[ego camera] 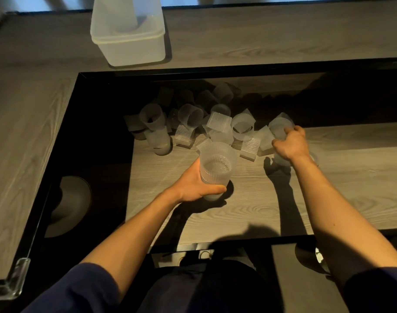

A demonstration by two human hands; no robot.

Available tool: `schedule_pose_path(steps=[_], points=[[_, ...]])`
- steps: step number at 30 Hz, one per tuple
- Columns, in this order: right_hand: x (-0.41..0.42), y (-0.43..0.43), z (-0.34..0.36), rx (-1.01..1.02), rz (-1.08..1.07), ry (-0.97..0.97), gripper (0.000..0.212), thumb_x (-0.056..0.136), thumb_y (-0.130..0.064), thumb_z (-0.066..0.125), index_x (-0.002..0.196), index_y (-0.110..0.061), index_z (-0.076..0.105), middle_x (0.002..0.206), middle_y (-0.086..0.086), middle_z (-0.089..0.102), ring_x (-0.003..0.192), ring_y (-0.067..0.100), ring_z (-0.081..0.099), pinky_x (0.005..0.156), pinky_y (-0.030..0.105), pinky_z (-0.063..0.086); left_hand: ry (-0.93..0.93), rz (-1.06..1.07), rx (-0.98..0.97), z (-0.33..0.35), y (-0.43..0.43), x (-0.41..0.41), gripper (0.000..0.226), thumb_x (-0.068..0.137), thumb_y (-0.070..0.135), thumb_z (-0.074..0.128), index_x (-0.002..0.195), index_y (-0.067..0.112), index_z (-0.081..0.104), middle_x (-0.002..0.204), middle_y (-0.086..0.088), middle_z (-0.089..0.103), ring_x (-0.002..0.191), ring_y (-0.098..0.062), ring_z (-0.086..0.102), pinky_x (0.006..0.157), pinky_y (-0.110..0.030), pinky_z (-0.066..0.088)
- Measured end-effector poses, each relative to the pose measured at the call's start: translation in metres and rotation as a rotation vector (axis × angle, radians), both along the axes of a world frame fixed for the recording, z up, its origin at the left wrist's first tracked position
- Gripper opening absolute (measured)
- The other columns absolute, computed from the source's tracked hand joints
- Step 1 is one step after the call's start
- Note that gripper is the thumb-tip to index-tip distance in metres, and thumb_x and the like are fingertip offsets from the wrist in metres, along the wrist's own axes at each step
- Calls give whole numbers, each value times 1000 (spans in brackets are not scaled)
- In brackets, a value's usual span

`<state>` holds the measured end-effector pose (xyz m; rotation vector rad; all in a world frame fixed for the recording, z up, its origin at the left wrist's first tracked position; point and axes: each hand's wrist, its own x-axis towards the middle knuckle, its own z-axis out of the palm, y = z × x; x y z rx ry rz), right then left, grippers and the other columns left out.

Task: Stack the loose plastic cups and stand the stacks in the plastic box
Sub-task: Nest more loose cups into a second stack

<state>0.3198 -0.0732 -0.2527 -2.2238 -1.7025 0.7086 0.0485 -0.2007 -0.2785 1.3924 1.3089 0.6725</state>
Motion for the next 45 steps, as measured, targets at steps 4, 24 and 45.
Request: schedule_pose_path(steps=[4,24,45], points=[[3,3,-1,-18,18,-3,63,100,-21,61,155,-4,36,170,10,15,148,36,34,118,41,31,6,-8,-3,-2,0,-1,94,62,41,89,143,20,46,130,6,60,123,-8,57,107,-39,50],[-33,-67,54,359,-29,673,57,89,-40,76,140,-20,58,136,-1,60,121,11,60,104,35,53,-6,34,11,-10,-3,1,83,74,10,90,142,18,43,124,13,57,111,13,55,89,-11,47],[-65,-111,114,251,648,429,87,85,-36,80,157,-32,32,135,-2,40,121,5,46,98,17,45,-13,26,28,-12,-4,2,93,72,20,90,147,25,35,131,8,55,125,-11,54,105,-42,50]])
